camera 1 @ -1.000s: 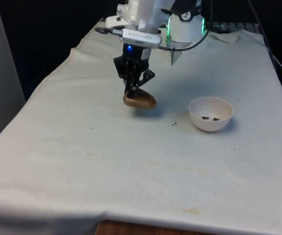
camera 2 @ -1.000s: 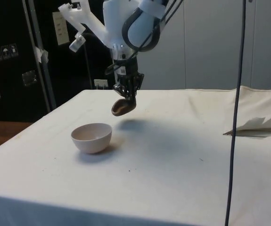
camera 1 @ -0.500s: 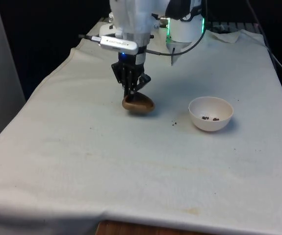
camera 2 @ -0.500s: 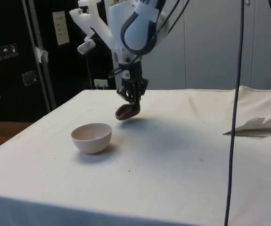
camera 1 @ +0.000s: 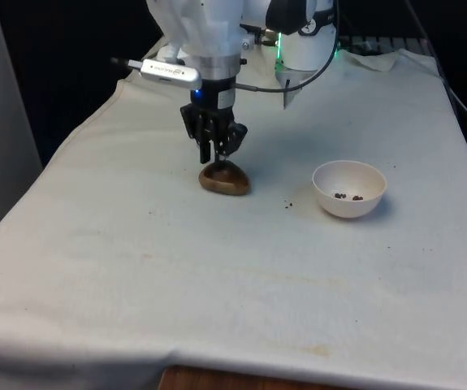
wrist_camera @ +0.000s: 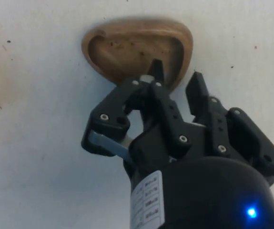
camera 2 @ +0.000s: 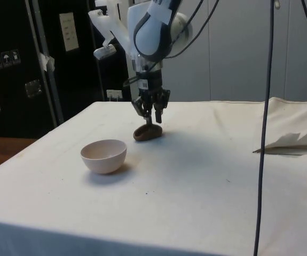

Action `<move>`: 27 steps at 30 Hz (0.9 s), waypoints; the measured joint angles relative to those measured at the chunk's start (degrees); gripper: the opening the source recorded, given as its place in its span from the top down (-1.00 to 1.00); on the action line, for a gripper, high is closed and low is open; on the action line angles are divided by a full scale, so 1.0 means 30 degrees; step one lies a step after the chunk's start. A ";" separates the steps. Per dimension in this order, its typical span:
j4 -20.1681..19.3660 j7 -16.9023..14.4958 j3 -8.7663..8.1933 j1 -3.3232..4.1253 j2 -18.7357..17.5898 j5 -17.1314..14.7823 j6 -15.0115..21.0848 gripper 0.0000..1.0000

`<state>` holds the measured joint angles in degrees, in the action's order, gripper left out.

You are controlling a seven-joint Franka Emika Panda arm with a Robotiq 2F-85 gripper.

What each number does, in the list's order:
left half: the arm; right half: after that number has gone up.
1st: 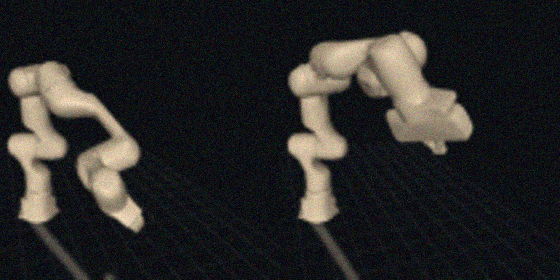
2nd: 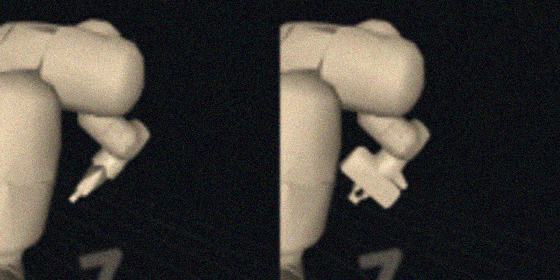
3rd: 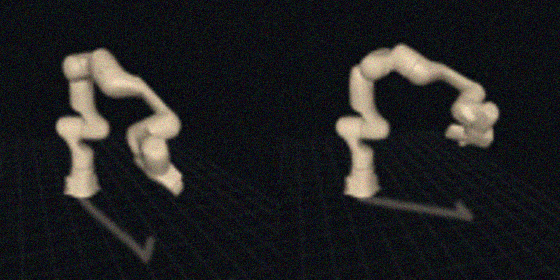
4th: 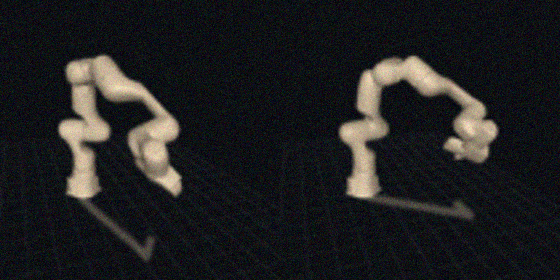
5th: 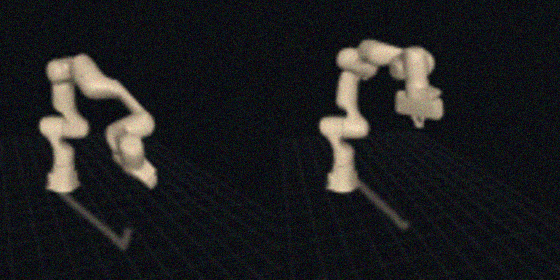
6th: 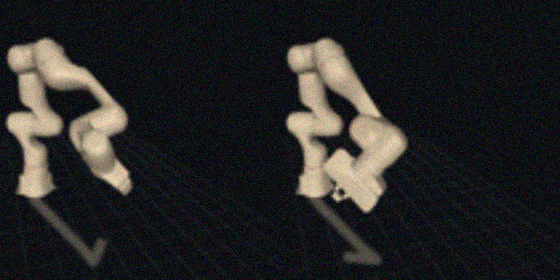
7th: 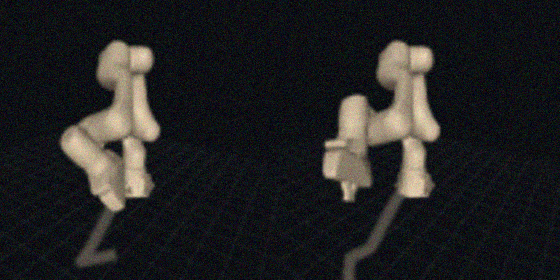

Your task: Pour the coffee beans from the cup into the bowl.

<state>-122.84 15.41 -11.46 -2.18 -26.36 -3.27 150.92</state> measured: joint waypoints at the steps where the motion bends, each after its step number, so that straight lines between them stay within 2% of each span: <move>1: 0.0000 -0.0038 0.0000 0.0000 0.0000 -0.0038 0.0000 0.20; 4: 0.0000 -0.0057 -0.0019 0.0000 0.0000 -0.0095 0.0000 -0.11; 5: 0.0000 -0.0057 -0.0019 0.0000 0.0000 -0.0115 0.0000 -0.32; 8: 0.0000 -0.0057 -0.0019 0.0000 0.0000 -0.0134 0.0000 -0.64; 9: 0.0000 -0.0057 -0.0019 0.0000 0.0000 -0.0134 0.0000 -0.64; 13: 0.0038 -0.0057 -0.0019 0.0000 0.0076 -0.0134 -0.0019 -1.00; 27: -0.0095 -0.0057 -0.0057 0.0000 0.1738 -0.0134 -0.1031 -1.00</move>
